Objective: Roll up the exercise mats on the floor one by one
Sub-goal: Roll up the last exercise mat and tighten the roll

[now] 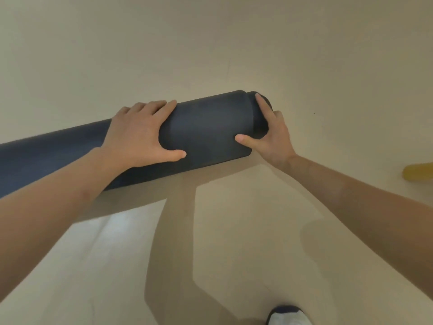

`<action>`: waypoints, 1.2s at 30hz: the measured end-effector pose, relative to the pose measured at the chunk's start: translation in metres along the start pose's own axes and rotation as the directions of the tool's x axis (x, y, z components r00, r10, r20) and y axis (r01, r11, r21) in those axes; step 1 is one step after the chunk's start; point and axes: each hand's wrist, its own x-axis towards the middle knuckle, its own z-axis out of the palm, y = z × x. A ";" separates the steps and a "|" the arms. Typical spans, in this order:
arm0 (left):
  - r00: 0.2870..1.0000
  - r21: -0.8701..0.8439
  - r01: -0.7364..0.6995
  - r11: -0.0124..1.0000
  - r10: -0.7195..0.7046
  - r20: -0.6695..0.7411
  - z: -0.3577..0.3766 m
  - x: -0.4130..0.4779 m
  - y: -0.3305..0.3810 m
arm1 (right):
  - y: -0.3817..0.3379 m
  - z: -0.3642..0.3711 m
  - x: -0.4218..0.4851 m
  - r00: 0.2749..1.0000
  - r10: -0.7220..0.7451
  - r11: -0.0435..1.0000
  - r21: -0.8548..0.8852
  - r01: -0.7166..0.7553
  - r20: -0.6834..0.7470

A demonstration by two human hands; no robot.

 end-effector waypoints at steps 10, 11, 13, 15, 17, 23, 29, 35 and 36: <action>0.976 -0.345 0.216 0.913 -0.192 0.102 -0.068 -0.131 0.078 | -0.144 -0.035 -0.120 0.970 0.243 0.969 -0.052 -0.242 0.009; 0.968 -0.387 0.251 0.887 -0.221 0.120 -0.082 -0.145 0.082 | -0.164 -0.043 -0.132 0.966 0.257 0.965 -0.063 -0.254 0.033; 0.945 -0.482 0.327 0.813 -0.268 0.188 -0.114 -0.169 0.089 | -0.205 -0.056 -0.151 0.960 0.270 0.962 -0.072 -0.265 0.074; 0.911 -0.579 0.411 0.703 -0.313 0.268 -0.151 -0.186 0.090 | -0.249 -0.068 -0.166 0.964 0.248 0.969 -0.035 -0.245 0.099; 0.865 -0.644 0.500 0.580 -0.375 0.334 -0.193 -0.197 0.083 | -0.292 -0.082 -0.176 0.964 0.227 0.968 0.074 -0.239 0.139; 0.770 -0.571 0.637 0.519 -0.469 0.432 -0.302 -0.204 0.034 | -0.411 -0.111 -0.171 0.879 0.162 0.813 0.444 -0.376 0.448; 0.720 -0.587 0.672 0.451 -0.585 0.375 -0.360 -0.209 -0.040 | -0.502 -0.099 -0.141 0.790 0.029 0.894 0.337 -0.295 0.613; 0.690 -0.688 0.652 0.318 -0.626 0.364 -0.393 -0.225 -0.091 | -0.563 -0.085 -0.123 0.748 -0.009 0.951 0.237 -0.199 0.663; 0.681 -0.691 0.656 0.303 -0.633 0.369 -0.398 -0.227 -0.100 | -0.568 -0.083 -0.121 0.797 -0.011 0.963 0.221 -0.155 0.604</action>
